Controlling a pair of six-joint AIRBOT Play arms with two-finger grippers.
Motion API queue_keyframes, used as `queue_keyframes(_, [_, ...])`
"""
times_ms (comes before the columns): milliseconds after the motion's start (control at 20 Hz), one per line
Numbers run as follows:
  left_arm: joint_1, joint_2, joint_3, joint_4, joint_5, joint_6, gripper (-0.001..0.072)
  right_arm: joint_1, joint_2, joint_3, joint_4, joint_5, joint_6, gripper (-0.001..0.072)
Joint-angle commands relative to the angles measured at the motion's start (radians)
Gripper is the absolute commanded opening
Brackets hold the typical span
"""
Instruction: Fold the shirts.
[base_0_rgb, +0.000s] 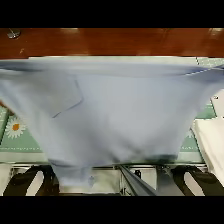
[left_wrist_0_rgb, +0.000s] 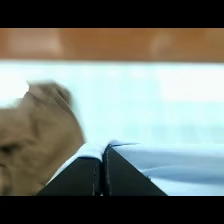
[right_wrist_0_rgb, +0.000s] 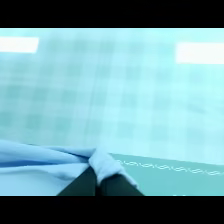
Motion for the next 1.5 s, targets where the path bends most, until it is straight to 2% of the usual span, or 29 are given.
queue_keyframes(0, [-0.005,-0.196,-0.107,-0.108,0.127,-0.007,0.0019,0.001,-0.180,-0.108,0.021,-0.163,-0.023,0.0024])
queue_keyframes(150, [-0.022,-0.386,-0.106,-0.133,0.230,-0.008,0.0019,0.001,-0.418,-0.094,0.045,-0.303,-0.023,0.0024])
queue_keyframes(250, [-0.044,-0.501,-0.106,-0.138,0.291,-0.009,0.0019,0.002,-0.571,-0.048,0.080,-0.348,-0.023,0.0024])
queue_keyframes(400, [-0.061,-0.645,-0.106,-0.192,0.386,-0.041,0.0019,0.002,-0.768,0.069,0.098,-0.365,-0.021,0.0024])
queue_keyframes(600, [-0.063,-0.747,-0.105,-0.304,0.459,-0.060,0.0020,0.002,-0.904,0.187,0.118,-0.335,-0.003,0.0024])
queue_keyframes(750, [-0.051,-0.732,-0.101,-0.304,0.338,-0.047,0.0021,-0.006,-0.909,0.198,0.132,-0.262,-0.029,0.0024])
queue_keyframes(900, [-0.018,-0.685,-0.094,-0.304,0.058,0.051,0.0020,-0.028,-0.909,0.196,0.124,-0.058,-0.087,0.0024])
queue_keyframes(950, [-0.014,-0.687,-0.095,-0.301,-0.045,0.078,0.0020,-0.028,-0.909,0.184,0.110,-0.013,-0.096,0.0024])
queue_keyframes(1000, [-0.019,-0.690,-0.109,-0.285,-0.093,0.093,0.0020,-0.027,-0.909,0.162,0.103,0.004,-0.107,0.0024])
queue_keyframes(1250, [-0.039,-0.734,-0.227,-0.246,-0.070,0.095,0.0023,-0.027,-0.917,-0.001,0.106,-0.080,-0.090,0.0029])
queue_keyframes(1300, [-0.039,-0.745,-0.226,-0.241,-0.069,0.095,0.0106,-0.027,-0.917,-0.002,0.111,-0.080,-0.087,0.0202])
queue_keyframes(1350, [-0.039,-0.750,-0.224,-0.238,-0.074,0.096,0.0526,-0.028,-0.914,0.003,0.119,-0.065,-0.091,0.0605])
queue_keyframes(1400, [-0.035,-0.750,-0.212,-0.210,-0.090,0.090,0.0705,-0.035,-0.909,0.021,0.109,-0.029,-0.104,0.0619])
queue_keyframes(1450, [-0.025,-0.749,-0.189,-0.167,-0.141,0.075,0.0703,-0.050,-0.895,0.034,0.101,0.001,-0.111,0.0619])
